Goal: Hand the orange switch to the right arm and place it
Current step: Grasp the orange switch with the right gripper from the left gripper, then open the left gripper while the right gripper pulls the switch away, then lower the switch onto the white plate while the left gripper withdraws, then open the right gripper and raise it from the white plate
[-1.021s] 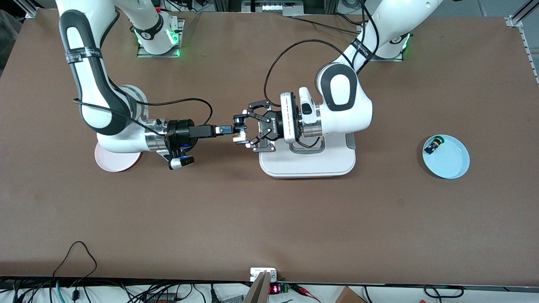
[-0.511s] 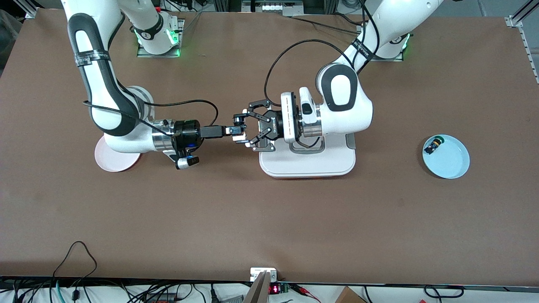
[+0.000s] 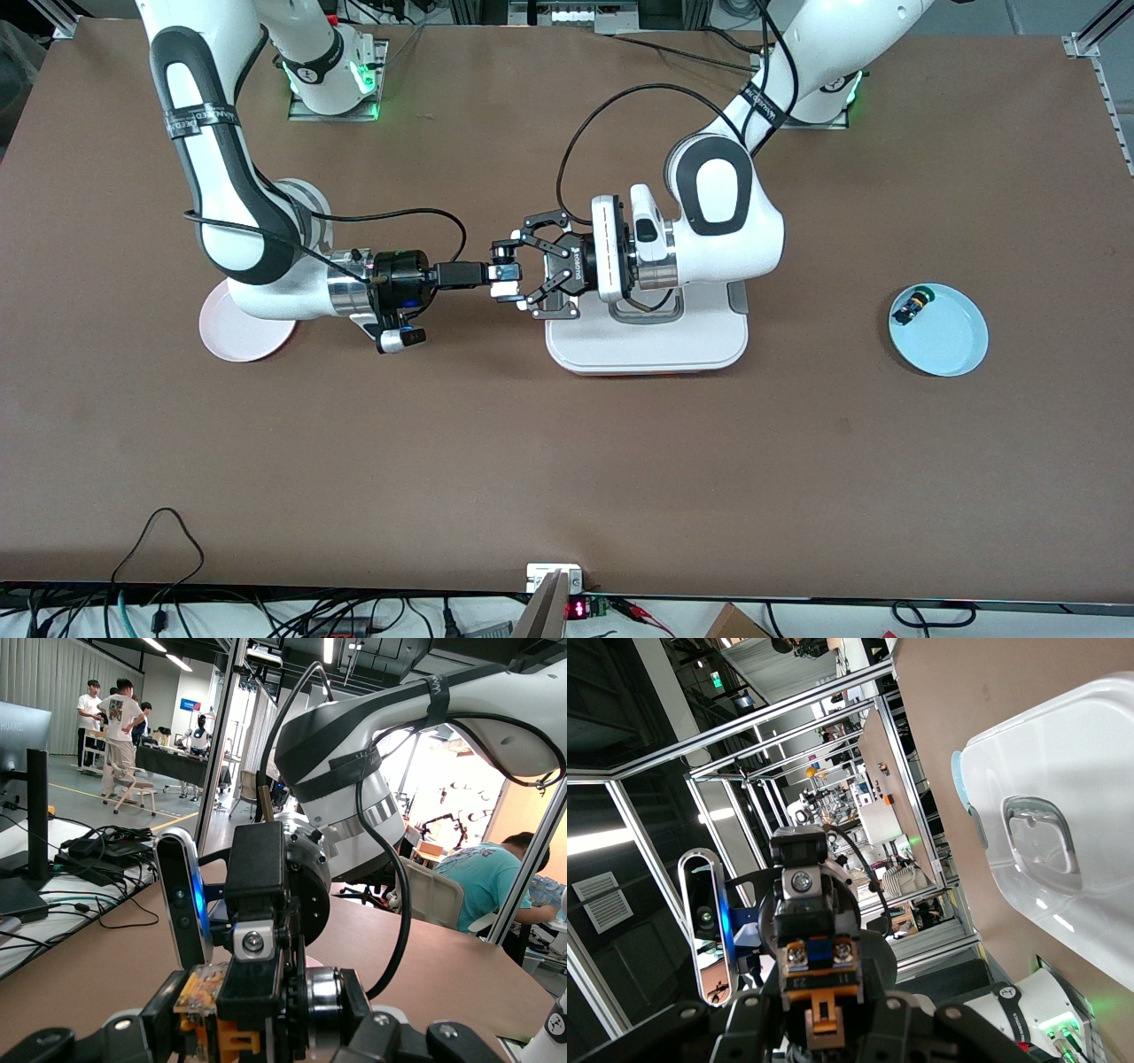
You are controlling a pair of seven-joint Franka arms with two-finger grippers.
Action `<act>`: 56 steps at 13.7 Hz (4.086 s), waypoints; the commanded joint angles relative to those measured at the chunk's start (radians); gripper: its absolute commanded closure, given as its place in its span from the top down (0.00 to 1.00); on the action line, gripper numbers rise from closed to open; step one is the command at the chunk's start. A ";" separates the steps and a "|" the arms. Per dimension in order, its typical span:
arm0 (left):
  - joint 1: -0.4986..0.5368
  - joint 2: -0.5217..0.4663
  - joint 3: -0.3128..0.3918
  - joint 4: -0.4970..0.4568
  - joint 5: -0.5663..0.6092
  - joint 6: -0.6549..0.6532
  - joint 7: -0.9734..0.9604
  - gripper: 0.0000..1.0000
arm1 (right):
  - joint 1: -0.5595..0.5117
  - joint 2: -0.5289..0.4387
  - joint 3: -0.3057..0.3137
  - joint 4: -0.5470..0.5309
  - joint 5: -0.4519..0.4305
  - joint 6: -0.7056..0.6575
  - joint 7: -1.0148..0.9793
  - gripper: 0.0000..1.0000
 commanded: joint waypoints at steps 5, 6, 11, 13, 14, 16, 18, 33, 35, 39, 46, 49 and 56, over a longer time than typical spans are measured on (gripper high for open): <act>0.015 -0.014 -0.006 -0.011 -0.025 -0.017 0.036 1.00 | -0.034 -0.004 -0.007 0.001 0.014 -0.046 0.008 0.00; 0.015 -0.015 -0.006 -0.013 -0.025 -0.017 0.034 1.00 | -0.048 -0.004 -0.007 0.001 0.012 -0.058 0.008 0.00; 0.068 -0.078 0.001 -0.025 -0.003 -0.017 0.037 1.00 | -0.158 0.001 -0.011 0.079 -0.207 -0.155 0.005 0.00; 0.113 -0.110 0.005 -0.019 0.183 -0.017 0.034 1.00 | -0.200 -0.002 -0.012 0.125 -0.345 -0.187 0.008 0.00; 0.140 -0.120 -0.003 -0.010 0.313 -0.019 0.027 1.00 | -0.216 -0.002 -0.012 0.159 -0.427 -0.196 0.025 0.00; 0.173 -0.124 0.000 0.006 0.432 -0.090 0.017 1.00 | -0.252 -0.004 -0.012 0.231 -0.620 -0.215 0.048 0.00; 0.187 -0.124 0.005 0.012 0.472 -0.131 0.016 1.00 | -0.272 -0.013 -0.017 0.320 -0.797 -0.276 0.051 0.00; 0.230 -0.233 -0.003 0.047 0.628 -0.373 -1.037 1.00 | -0.258 -0.220 -0.041 -0.178 -1.747 0.489 0.008 0.00; 0.227 -0.233 -0.005 0.096 0.748 -0.452 -1.214 1.00 | -0.276 -0.200 -0.041 -0.252 -1.749 0.604 0.017 0.00; 0.230 -0.232 0.008 0.164 1.003 -0.646 -1.459 1.00 | -0.333 -0.107 -0.041 -0.364 -1.749 0.808 0.017 0.00; 0.285 -0.224 0.009 0.211 1.500 -0.798 -1.606 1.00 | -0.361 -0.056 -0.038 -0.379 -1.740 0.859 0.016 1.00; 0.326 -0.229 0.006 0.216 1.775 -0.821 -1.603 1.00 | -0.347 -0.189 -0.023 -0.298 -1.735 0.625 0.022 1.00; 0.406 -0.236 0.031 0.368 1.841 -0.953 -1.624 1.00 | -0.251 -0.494 -0.017 -0.110 -1.747 0.131 0.088 1.00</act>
